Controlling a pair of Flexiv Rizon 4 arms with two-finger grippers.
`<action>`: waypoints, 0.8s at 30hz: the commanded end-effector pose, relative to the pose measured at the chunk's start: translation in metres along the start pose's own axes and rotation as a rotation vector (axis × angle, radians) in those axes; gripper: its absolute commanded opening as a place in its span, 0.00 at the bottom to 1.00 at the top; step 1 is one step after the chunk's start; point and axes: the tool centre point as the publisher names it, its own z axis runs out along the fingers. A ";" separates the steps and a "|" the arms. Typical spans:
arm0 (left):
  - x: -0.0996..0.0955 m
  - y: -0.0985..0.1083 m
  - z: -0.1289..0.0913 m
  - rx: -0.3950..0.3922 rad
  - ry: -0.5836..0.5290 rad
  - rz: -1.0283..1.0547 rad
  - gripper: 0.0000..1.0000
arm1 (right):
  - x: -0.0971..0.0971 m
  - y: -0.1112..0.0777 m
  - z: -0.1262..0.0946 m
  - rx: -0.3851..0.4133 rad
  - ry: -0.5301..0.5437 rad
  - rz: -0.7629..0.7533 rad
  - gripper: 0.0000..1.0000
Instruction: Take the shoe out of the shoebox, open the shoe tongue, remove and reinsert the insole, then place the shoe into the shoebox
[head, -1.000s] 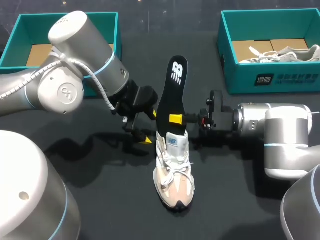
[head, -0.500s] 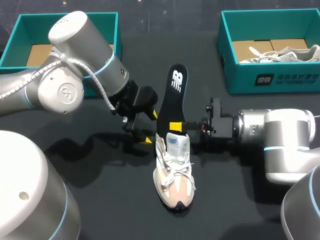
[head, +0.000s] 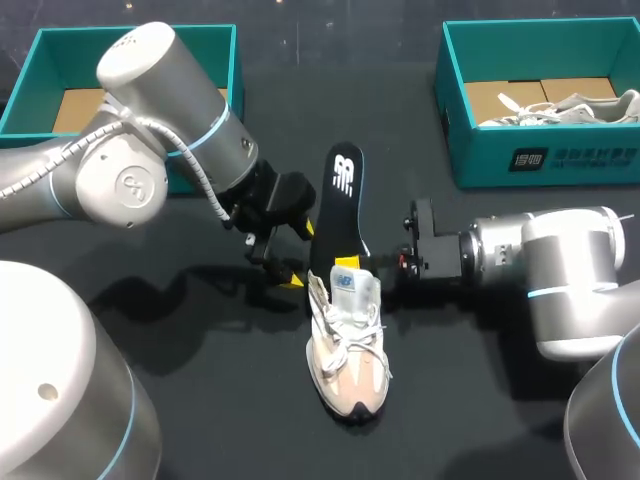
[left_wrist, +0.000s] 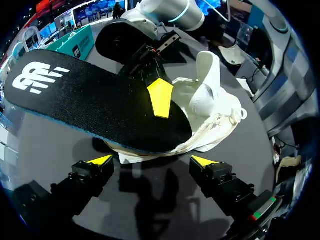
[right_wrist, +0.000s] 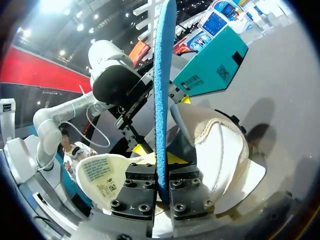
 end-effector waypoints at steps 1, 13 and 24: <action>0.000 0.000 0.001 -0.001 0.000 0.001 1.00 | -0.011 -0.012 0.003 0.017 0.026 0.011 0.00; 0.000 0.000 0.001 -0.001 0.000 0.001 1.00 | -0.011 -0.003 -0.001 -0.003 0.055 -0.020 0.01; 0.000 0.000 0.001 -0.001 0.000 0.001 1.00 | -0.003 0.009 0.001 0.021 0.067 -0.073 0.17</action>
